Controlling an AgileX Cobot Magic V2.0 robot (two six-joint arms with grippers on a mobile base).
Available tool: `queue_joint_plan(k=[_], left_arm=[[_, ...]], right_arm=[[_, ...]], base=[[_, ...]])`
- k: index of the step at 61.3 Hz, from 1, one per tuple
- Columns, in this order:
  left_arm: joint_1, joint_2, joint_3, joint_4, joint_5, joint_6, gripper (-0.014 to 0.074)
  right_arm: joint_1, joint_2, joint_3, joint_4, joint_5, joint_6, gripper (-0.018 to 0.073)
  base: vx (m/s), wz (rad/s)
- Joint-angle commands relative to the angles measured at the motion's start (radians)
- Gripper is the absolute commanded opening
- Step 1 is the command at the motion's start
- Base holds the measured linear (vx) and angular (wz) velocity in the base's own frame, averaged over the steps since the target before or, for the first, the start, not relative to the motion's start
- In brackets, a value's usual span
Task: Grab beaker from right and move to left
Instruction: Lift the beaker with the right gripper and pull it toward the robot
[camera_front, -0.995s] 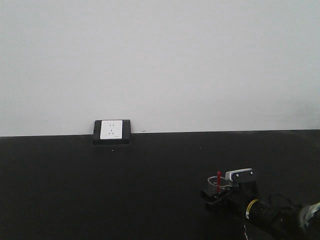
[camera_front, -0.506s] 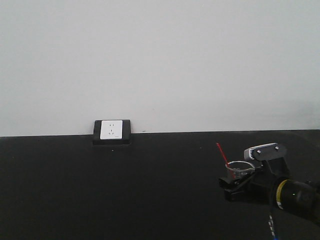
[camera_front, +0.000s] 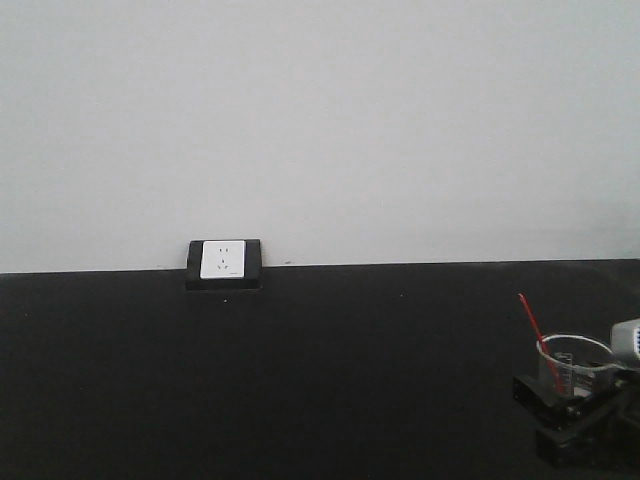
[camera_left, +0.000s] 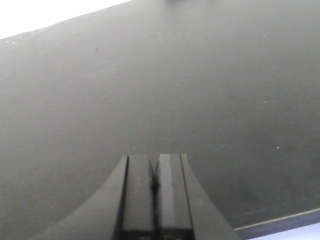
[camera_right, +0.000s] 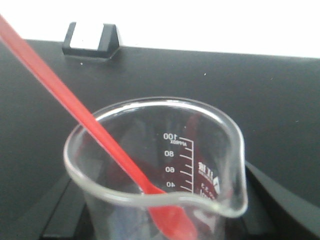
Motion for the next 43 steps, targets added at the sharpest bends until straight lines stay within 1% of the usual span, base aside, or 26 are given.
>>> queue_joint_plan(k=[1, 10, 22, 43], left_arm=[[-0.006, -0.006, 0.019, 0.000, -0.076, -0.001, -0.0006], [-0.006, -0.006, 0.019, 0.000, -0.076, -0.001, -0.0006], [-0.006, -0.006, 0.019, 0.000, -0.076, -0.001, -0.0006], [-0.006, -0.006, 0.019, 0.000, -0.076, -0.001, -0.0006]], right_arm=[[-0.002, -0.097, 0.011, 0.000, -0.016, 0.011, -0.0004], [-0.002, -0.209, 0.061, -0.001, -0.015, 0.011, -0.0004], [-0.002, -0.289, 0.064, -0.015, -0.016, 0.011, -0.0003], [-0.002, -0.302, 0.064, -0.015, -0.016, 0.011, -0.0003]], base=[[0.00, 0.00], [0.00, 0.00], [0.00, 0.00], [0.00, 0.00]])
